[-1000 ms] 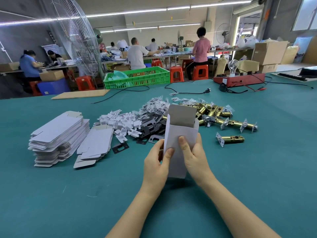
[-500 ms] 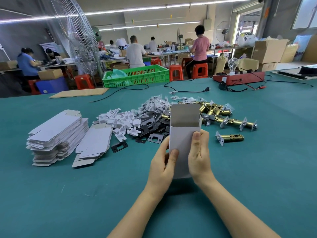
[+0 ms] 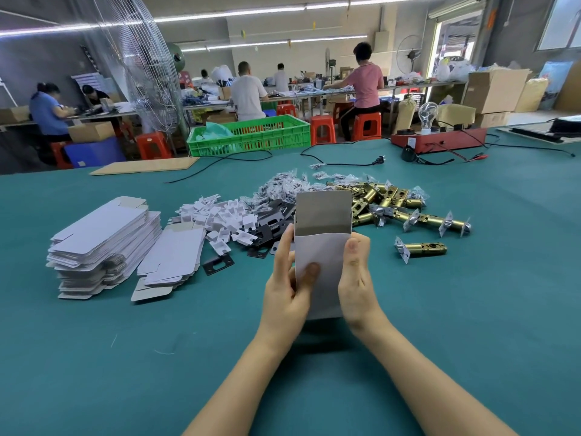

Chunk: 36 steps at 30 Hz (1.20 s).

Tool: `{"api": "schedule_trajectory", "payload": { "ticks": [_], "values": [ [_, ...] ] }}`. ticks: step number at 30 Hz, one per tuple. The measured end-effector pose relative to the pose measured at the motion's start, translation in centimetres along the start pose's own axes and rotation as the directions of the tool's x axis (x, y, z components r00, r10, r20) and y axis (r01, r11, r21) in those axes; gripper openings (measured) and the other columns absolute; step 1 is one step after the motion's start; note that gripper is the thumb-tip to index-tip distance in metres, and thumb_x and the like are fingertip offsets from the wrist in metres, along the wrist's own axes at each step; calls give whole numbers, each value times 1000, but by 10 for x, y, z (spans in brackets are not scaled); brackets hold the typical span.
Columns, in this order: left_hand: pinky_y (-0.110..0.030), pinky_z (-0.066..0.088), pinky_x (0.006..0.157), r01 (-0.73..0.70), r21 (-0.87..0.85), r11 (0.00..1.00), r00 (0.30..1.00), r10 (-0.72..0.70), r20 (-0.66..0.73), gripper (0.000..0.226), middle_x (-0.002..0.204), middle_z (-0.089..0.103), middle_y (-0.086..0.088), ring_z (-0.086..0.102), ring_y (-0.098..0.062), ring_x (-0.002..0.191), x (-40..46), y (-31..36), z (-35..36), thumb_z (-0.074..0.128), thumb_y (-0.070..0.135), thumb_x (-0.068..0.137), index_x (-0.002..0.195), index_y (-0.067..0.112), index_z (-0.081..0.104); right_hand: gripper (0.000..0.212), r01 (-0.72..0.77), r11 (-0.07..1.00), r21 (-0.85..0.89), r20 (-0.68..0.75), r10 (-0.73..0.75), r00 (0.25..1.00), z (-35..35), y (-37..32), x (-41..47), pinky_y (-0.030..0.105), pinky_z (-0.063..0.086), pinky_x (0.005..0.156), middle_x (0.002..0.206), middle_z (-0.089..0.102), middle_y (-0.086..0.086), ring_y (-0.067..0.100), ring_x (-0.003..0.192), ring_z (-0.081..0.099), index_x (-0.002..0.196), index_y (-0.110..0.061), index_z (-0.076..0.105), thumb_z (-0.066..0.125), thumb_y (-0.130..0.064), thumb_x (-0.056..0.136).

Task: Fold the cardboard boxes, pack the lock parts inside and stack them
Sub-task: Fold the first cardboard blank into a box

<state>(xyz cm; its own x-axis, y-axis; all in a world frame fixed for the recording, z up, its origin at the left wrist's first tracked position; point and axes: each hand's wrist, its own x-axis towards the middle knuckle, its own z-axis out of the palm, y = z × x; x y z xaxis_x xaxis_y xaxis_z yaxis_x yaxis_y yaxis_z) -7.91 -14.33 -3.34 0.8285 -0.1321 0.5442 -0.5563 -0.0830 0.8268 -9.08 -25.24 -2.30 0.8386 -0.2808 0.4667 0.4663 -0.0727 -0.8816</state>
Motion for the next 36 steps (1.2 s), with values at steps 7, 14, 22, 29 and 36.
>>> {"api": "schedule_trajectory", "payload": {
  "ticks": [7, 14, 22, 29, 36],
  "values": [
    [-58, 40, 107, -42, -17, 999, 997, 43, 70, 76, 113, 62, 6, 51, -27, 75, 1, 8, -3, 52, 19, 91, 128, 78, 22, 29, -21, 1000, 6, 42, 20, 999, -3, -4, 3, 14, 43, 74, 99, 50, 4, 7, 82, 48, 98, -24, 35, 21, -49, 94],
    [-50, 48, 95, -48, -82, 995, 996, 53, 67, 62, 140, 48, 19, 55, -43, 104, 3, 12, -7, 51, 21, 93, 123, 73, 36, 26, -84, 993, 81, 54, 80, 995, -1, -12, -2, 47, 48, 94, 120, 56, 16, 36, 108, 55, 107, -31, 41, 27, -49, 93],
    [-37, 52, 89, -59, -110, 992, 998, 61, 13, 43, 123, 58, 13, 60, -16, 100, 4, 18, -5, 50, 22, 95, 111, 62, 48, 17, -177, 957, 229, 47, 170, 984, -2, -20, 1, 57, 45, 90, 117, 56, 20, 30, 98, 54, 94, -43, 52, 36, -44, 89],
    [-48, 52, 76, -66, -114, 991, 995, 74, 67, 41, 114, 60, -4, 60, -32, 88, 2, 22, -3, 53, 20, 94, 111, 57, 49, 62, -255, 931, 260, 59, 248, 967, -10, -32, 9, 62, 41, 92, 113, 50, 35, 45, 98, 50, 119, -2, 38, 40, -57, 89],
    [-39, 52, 80, -55, -139, 989, 998, 60, 33, 42, 116, 61, -1, 61, -22, 89, 2, 25, -3, 54, 20, 93, 109, 59, 50, 47, -227, 937, 264, 50, 221, 974, -10, -32, 8, 67, 28, 102, 113, 48, 34, 46, 103, 45, 104, -6, 42, 43, -50, 89]
  ]
}}
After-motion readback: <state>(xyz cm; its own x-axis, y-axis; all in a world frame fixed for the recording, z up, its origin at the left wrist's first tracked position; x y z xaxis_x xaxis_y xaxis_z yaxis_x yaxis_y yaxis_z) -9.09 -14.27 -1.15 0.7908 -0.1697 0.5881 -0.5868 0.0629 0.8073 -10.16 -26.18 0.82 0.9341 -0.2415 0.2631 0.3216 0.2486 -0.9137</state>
